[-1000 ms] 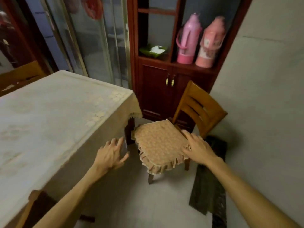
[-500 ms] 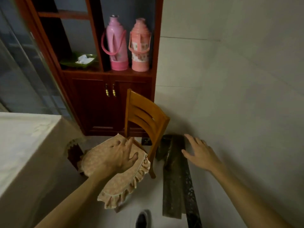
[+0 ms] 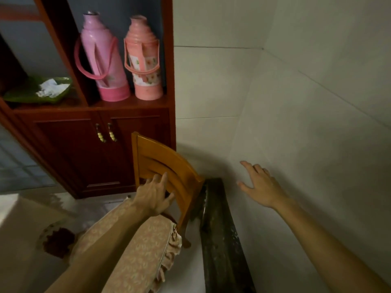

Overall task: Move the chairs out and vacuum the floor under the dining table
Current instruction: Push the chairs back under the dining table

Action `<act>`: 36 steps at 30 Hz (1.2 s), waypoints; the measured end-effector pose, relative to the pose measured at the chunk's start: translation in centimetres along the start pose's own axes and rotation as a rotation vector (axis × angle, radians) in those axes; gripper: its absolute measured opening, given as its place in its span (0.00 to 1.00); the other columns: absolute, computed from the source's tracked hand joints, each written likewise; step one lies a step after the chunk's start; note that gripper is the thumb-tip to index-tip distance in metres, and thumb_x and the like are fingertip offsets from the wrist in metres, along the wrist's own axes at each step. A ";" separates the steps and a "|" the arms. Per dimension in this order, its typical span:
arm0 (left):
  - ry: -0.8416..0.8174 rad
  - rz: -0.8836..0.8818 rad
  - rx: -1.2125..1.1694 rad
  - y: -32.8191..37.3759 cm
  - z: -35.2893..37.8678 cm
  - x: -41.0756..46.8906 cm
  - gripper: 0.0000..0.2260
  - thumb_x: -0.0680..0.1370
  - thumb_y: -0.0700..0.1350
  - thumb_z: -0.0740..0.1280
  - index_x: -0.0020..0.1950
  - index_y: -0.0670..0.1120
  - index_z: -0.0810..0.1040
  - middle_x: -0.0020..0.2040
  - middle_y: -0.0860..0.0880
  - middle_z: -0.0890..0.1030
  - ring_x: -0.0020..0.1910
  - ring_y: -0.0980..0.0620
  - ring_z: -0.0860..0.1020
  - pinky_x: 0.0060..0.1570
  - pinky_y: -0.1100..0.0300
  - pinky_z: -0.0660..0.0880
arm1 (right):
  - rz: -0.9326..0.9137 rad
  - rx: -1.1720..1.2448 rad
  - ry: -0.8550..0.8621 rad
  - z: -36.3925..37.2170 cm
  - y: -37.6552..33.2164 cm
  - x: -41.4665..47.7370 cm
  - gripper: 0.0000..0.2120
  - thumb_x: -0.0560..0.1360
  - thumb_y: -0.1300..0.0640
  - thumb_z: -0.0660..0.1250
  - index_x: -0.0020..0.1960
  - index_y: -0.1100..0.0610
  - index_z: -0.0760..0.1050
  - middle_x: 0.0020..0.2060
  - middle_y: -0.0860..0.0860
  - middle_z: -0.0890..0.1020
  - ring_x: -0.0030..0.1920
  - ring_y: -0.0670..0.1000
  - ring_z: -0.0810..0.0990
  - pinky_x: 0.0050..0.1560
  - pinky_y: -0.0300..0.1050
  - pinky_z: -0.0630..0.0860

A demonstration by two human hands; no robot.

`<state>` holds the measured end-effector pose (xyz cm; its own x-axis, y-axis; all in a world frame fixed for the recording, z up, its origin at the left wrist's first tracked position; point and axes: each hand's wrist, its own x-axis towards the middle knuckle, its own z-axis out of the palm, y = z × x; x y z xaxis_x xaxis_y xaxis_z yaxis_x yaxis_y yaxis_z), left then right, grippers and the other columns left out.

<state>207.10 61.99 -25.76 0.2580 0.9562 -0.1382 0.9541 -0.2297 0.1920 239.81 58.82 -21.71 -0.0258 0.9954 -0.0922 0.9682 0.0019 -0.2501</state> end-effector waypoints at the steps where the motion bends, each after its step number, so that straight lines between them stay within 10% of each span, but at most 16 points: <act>1: 0.001 0.000 0.001 -0.1 -0.2 0.9 0.31 0.79 0.63 0.55 0.77 0.49 0.54 0.71 0.44 0.69 0.67 0.42 0.71 0.58 0.46 0.75 | -0.004 0.012 -0.002 0.0 0.1 0.9 0.33 0.79 0.38 0.57 0.79 0.48 0.50 0.69 0.55 0.68 0.66 0.57 0.70 0.62 0.54 0.73; 14: -0.004 -0.213 -0.030 -2.8 0.3 13.5 0.33 0.80 0.63 0.55 0.79 0.47 0.53 0.72 0.44 0.67 0.68 0.43 0.70 0.60 0.47 0.74 | -0.235 -0.007 -0.070 -0.2 0.7 22.1 0.33 0.80 0.39 0.58 0.79 0.46 0.48 0.70 0.55 0.66 0.68 0.57 0.68 0.63 0.54 0.72; 23: 0.031 -0.673 -0.161 -3.1 0.7 20.7 0.31 0.79 0.63 0.56 0.78 0.50 0.54 0.71 0.45 0.68 0.67 0.43 0.70 0.58 0.46 0.74 | -0.603 -0.047 -0.247 1.9 -2.1 41.7 0.33 0.80 0.39 0.58 0.78 0.47 0.49 0.70 0.55 0.66 0.68 0.56 0.69 0.64 0.56 0.73; 36: 0.018 -1.126 -0.206 -1.5 1.1 16.1 0.31 0.81 0.61 0.54 0.79 0.48 0.53 0.72 0.44 0.68 0.67 0.43 0.71 0.63 0.50 0.71 | -1.073 -0.039 -0.475 7.2 -17.1 47.7 0.33 0.79 0.41 0.60 0.78 0.47 0.51 0.70 0.55 0.67 0.69 0.58 0.67 0.62 0.55 0.71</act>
<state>210.02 77.49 -29.32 -0.7310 0.6032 -0.3189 0.5987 0.7913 0.1243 220.27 105.60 -28.83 -0.9158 0.3460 -0.2042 0.4002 0.8297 -0.3892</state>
